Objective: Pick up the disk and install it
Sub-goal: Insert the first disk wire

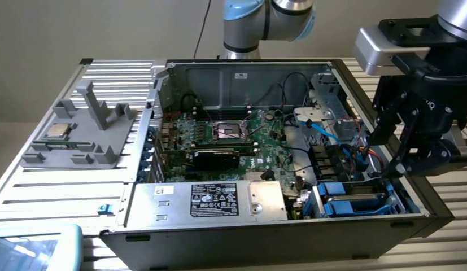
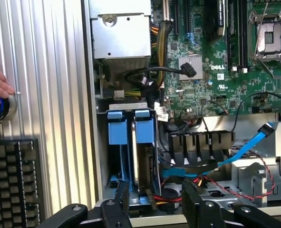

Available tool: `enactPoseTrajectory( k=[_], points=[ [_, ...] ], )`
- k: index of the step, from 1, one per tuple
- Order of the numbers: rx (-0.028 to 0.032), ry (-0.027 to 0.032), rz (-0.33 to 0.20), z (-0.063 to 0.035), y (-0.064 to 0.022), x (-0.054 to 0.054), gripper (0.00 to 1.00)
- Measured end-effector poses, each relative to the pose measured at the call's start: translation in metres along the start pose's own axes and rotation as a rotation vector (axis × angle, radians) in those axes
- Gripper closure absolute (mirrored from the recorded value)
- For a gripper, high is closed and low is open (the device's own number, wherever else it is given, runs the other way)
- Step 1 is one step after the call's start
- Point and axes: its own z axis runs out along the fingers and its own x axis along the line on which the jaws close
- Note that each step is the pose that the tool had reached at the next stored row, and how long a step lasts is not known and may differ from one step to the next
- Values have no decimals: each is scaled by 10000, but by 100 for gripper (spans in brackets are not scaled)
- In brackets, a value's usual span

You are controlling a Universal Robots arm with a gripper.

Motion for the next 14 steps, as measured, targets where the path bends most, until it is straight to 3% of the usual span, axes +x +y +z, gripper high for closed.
enactPoseTrajectory(
  k=[7, 11, 14],
  points=[
    [-33, -65, -780, 35, -14, 4, 44],
    [-40, -239, -784, 67, -47, 54, 44],
    [-49, -480, -770, 84, -77, 93, 44]
  ],
)
